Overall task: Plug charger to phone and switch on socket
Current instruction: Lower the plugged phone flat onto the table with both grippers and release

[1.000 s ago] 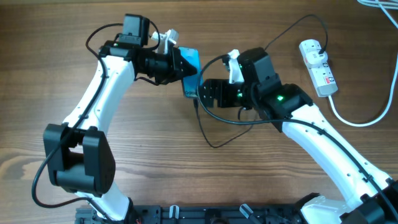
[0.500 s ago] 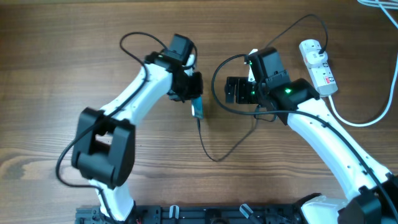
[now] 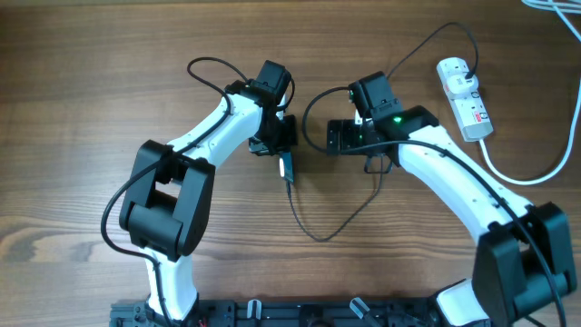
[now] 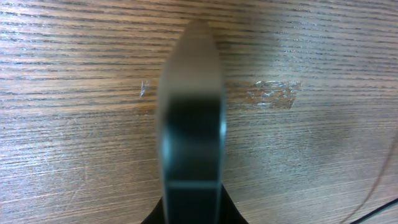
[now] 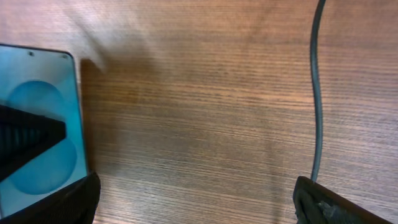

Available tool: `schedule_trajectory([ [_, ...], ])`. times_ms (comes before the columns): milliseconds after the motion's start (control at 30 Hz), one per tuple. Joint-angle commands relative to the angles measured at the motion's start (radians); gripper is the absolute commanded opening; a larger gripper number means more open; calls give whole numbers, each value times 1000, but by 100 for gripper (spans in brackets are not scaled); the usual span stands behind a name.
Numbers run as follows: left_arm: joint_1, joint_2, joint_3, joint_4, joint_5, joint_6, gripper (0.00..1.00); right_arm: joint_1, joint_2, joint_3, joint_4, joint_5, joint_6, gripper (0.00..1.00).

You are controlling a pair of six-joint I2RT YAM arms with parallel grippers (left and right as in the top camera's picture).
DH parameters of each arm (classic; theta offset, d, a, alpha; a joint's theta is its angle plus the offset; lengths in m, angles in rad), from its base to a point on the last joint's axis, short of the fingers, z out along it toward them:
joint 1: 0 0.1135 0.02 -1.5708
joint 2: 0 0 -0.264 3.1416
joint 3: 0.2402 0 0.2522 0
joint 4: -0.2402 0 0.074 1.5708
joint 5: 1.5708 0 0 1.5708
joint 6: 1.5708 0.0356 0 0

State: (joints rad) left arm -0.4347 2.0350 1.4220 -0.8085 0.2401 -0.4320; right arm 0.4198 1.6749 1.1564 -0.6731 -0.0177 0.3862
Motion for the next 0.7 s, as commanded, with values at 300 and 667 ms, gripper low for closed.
schedule_trajectory([
  [300, 0, 30, -16, -5, -26, -6, 21, -3, 31, 14, 2, 16, -19, 100],
  [667, 0, 30, -16, -12, -26, -5, 27, -3, 31, 14, 3, -169, -19, 100],
])
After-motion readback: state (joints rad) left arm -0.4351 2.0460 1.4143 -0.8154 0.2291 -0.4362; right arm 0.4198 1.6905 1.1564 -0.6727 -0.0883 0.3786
